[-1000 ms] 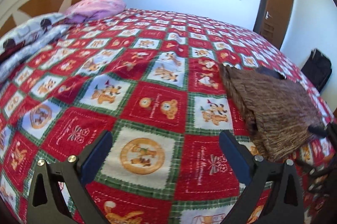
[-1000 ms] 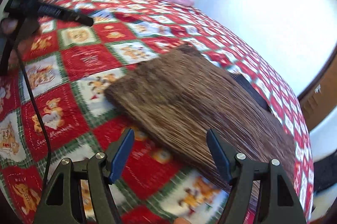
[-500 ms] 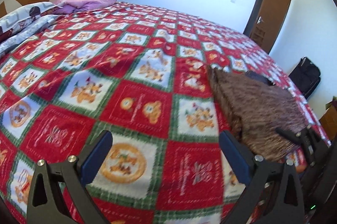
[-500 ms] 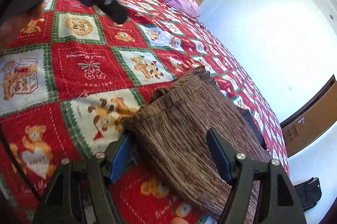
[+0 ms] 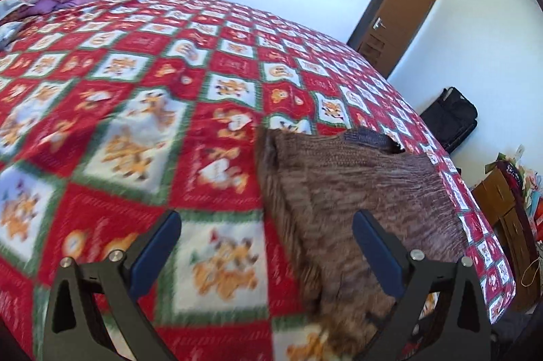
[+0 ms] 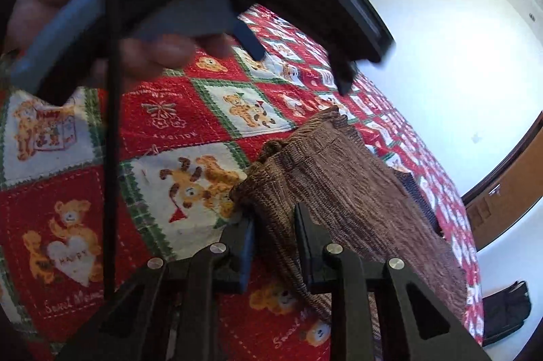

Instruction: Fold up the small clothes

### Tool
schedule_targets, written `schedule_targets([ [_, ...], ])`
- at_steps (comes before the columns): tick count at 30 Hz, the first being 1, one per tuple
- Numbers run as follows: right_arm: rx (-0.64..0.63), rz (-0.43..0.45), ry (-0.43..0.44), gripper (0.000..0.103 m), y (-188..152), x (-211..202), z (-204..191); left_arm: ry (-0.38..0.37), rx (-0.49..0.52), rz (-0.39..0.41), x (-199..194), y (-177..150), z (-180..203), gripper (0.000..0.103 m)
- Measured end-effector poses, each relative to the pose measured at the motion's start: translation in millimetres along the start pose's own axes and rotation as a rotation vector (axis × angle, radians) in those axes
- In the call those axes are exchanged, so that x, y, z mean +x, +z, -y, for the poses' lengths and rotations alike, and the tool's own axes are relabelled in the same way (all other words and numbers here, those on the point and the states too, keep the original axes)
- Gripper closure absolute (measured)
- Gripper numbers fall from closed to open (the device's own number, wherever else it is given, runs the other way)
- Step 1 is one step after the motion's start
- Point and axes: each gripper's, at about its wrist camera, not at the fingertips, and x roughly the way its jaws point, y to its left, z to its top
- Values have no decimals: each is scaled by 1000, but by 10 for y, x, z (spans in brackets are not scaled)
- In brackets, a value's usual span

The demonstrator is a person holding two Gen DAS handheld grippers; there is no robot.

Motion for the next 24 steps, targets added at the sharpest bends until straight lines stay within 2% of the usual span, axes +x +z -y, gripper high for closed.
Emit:
schedule_targets([
  [6,18,7,15,80,-17,1,27,20,11,-34,397,172,65,1],
  [11,17,8,26,84,-13,9,35,-9,-17,-46,585,237,57,1],
  [13,20,10,31,86,-11,10,50,-6,-21,-57,666,267,59,5],
  [15,24,9,36,90,-8,11,60,-30,-29,-75,734,287,57,31],
  [16,26,10,39,91,-10,12,66,-42,-39,-95,784,294,54,38],
  [18,39,16,48,94,-16,-7,94,-63,-53,-111,814,309,41,67],
  [20,64,30,58,95,-29,-51,155,-98,-84,-125,814,331,6,91],
  [24,128,52,73,95,-49,-142,346,-110,-106,-102,760,359,-6,92],
])
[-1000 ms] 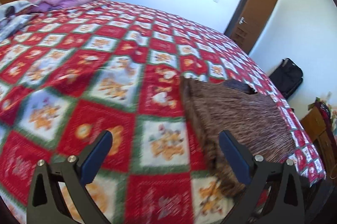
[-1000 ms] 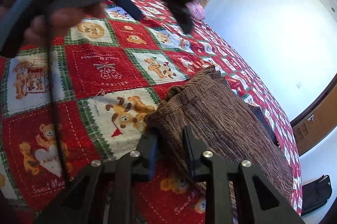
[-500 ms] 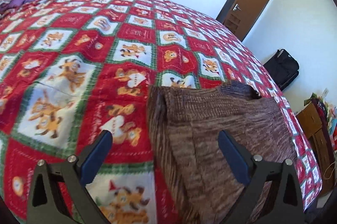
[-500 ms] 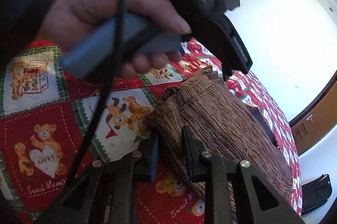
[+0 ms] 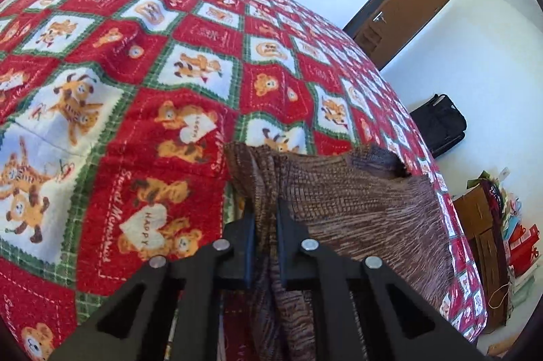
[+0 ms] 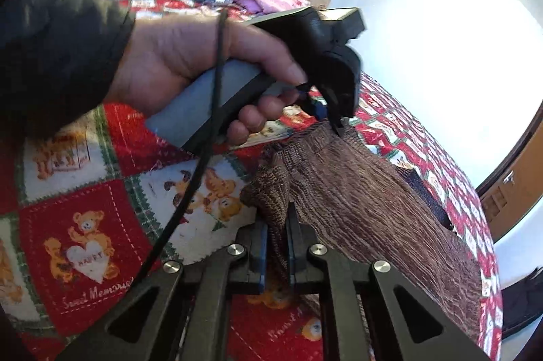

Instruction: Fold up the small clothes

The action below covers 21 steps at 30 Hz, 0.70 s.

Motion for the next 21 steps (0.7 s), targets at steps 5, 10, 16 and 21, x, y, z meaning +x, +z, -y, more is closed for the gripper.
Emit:
schedule_targets([
  [5,76,30,-1,96,-34,-141,260,-14,-16,35,-74,55,82,92],
  [10,151,59,-18,97,-113,-326,477,-63,-26,78,-182,134,250,92],
  [16,235,90,-32,97,-235,-504,705,-98,5,106,-214,206,602,92],
  [21,302,103,-57,97,-334,-622,932,-124,37,121,-189,259,914,93],
])
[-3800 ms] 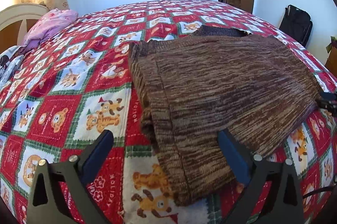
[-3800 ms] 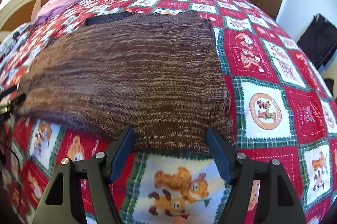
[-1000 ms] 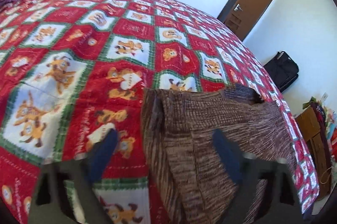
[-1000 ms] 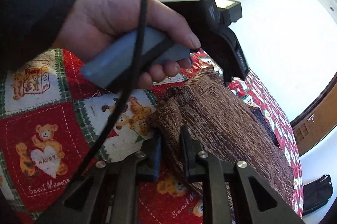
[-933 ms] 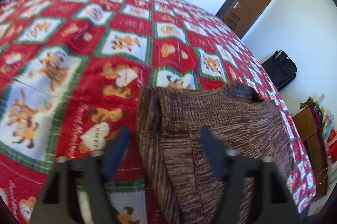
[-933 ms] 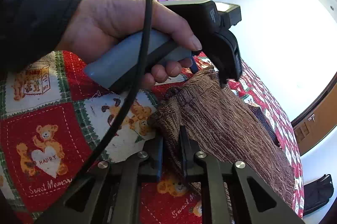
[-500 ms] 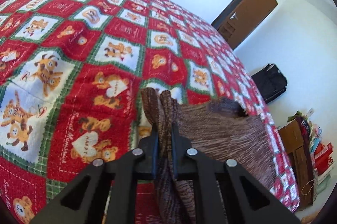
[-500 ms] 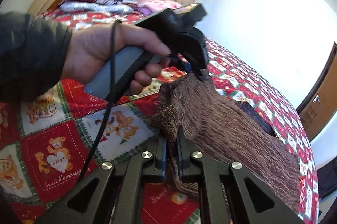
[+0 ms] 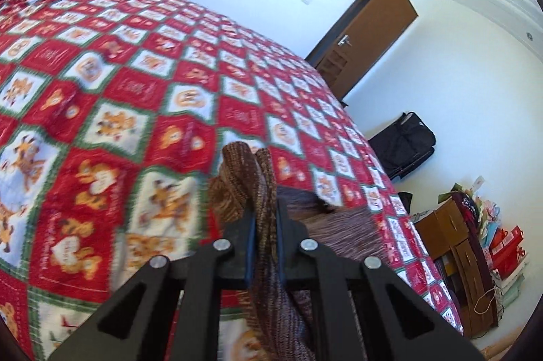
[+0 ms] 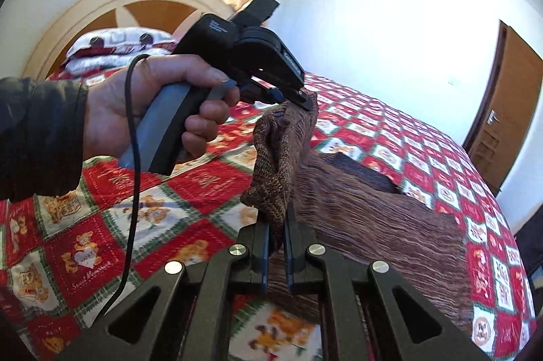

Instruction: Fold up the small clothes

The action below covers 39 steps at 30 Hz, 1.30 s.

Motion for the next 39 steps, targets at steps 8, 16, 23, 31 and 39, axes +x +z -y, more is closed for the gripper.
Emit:
schedule_targets([
  [8,86,12,-36,97,-91,-179,373,-38,58,1,191,30,484,93],
  [16,182,3,-75,97,-244,-304,721,-70,104,-19,404,19,872,93],
  [23,264,-18,-98,97,-398,-411,1019,-81,138,-60,676,-50,1172,93],
  [31,352,-48,-119,97,-624,-487,1292,-74,194,-113,979,-174,1514,93],
  [39,466,-98,-129,97,-908,-535,1561,-72,245,-170,1294,-317,1810,93],
])
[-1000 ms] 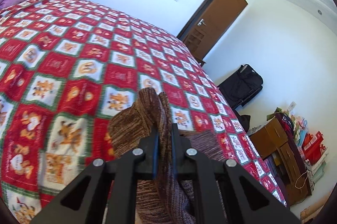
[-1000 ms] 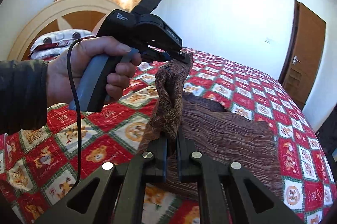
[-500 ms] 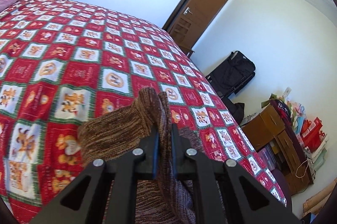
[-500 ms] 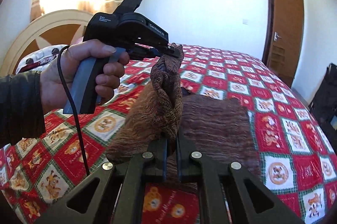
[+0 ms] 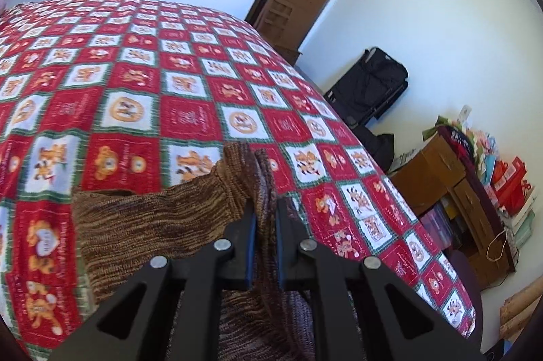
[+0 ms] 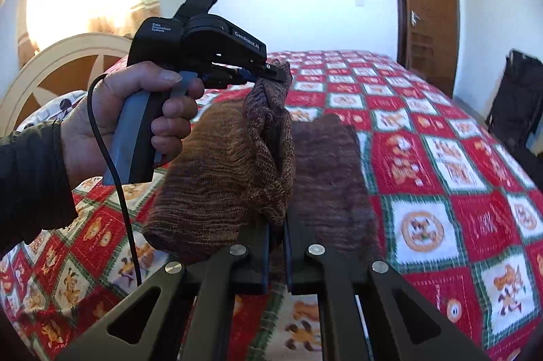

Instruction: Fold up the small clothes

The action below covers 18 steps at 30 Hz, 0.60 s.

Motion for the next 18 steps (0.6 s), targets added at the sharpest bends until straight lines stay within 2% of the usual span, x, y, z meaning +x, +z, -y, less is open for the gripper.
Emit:
schedule_targets([
  [10,146,-90,-9,97,-200,131,453,35,56,-87,477,-133,247,93],
  [18,202,-143,53,97,-271,216,545,157,159,-107,651,-230,354,88],
])
